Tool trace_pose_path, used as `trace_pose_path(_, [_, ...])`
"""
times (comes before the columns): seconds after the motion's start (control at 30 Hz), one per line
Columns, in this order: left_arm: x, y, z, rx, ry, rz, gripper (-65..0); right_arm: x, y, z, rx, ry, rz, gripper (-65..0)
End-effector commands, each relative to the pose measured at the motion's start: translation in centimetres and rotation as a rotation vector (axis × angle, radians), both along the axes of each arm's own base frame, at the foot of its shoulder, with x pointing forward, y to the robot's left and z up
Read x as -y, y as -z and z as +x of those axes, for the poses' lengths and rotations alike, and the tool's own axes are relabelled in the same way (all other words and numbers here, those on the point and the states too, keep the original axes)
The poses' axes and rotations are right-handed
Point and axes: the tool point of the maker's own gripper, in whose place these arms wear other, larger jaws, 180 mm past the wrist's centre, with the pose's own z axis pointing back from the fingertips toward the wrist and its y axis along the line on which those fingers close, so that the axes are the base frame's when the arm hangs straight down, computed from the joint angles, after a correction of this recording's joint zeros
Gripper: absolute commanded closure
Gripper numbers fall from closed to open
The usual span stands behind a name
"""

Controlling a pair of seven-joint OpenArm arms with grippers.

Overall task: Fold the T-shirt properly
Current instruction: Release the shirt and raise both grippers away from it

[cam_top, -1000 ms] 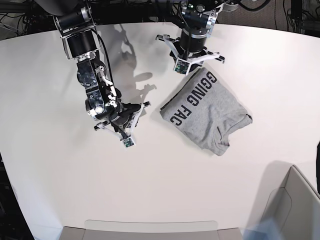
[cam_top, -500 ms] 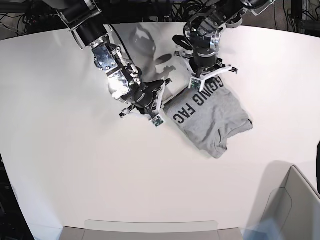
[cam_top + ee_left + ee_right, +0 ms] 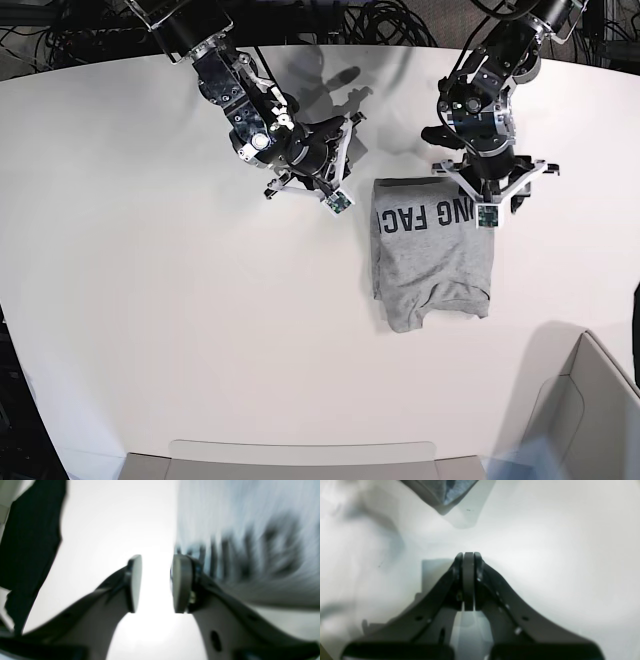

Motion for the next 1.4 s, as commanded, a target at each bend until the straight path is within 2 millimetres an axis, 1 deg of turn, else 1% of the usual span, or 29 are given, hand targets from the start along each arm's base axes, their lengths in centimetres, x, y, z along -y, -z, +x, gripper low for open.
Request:
trace_pose_path(0.0, [-0.2,-2.6,0.7,0.087,-0.001,-0.002,-25.1,-0.3,-1.0,0.8,0.030,-0.001,0.022,0.0])
trace_pose_path(0.07, [-0.3,-5.2,0.9,0.164,-0.012,-0.031,-29.9,0.3,-0.5,0.5,0.023,-0.001,0.008,0.0])
trace_pose_path(0.1, [-0.5,-6.0,1.0,0.187,-0.017,-0.037,-31.7,0.3,-0.5,0.3,0.019,-0.001,0.008,0.0])
trace_pose_path(0.17, [-1.5,-7.0,1.2,0.224,-0.050,-0.028,-36.3,0.3,-0.4,0.3,0.018,-0.001,0.008,0.0])
trace_pose_path(0.2, [-1.9,-7.4,1.4,0.242,-0.056,-0.021,-37.5,0.3,-0.4,0.2,0.016,-0.001,0.008,0.0])
trace_pose_path(0.3, [-3.7,-9.5,2.0,0.331,-0.089,0.009,-38.3,0.3,-0.2,-0.1,0.010,-0.001,0.008,0.0])
trace_pose_path(0.37, [-4.7,-10.4,2.1,0.364,-0.109,0.023,-38.4,0.4,-0.1,-0.3,0.006,-0.001,0.006,0.0])
trace_pose_path(0.5, [-6.0,-11.2,2.1,0.391,-0.141,0.041,-38.4,1.2,0.3,-0.3,0.004,-0.002,-0.015,0.0])
trace_pose_path(0.6, [-6.4,-11.5,2.1,0.400,-0.153,0.046,-39.0,1.3,0.4,-0.4,0.003,-0.002,-0.016,0.0])
trace_pose_path(0.7, [-6.6,-11.7,2.1,0.407,-0.161,0.047,-39.9,1.9,0.6,-0.4,0.002,-0.004,-0.032,0.0])
trace_pose_path(0.83, [-7.8,-12.3,1.6,0.447,-0.233,0.037,-40.2,2.1,0.6,-0.4,0.004,-0.002,-0.034,0.0])
trace_pose_path(0.97, [-9.2,-12.9,1.2,0.471,-0.281,0.047,-41.8,1.8,0.1,-0.5,0.016,-0.006,-0.021,0.0])
trace_pose_path(1.1, [-10.3,-13.6,0.9,0.488,-0.311,0.060,-41.8,1.3,-1.3,-0.7,0.044,-0.009,0.009,0.0])
trace_pose_path(1.37, [-11.0,-14.4,1.1,0.498,-0.299,0.091,-41.7,0.5,-3.2,-1.2,0.083,-0.015,0.051,0.0])
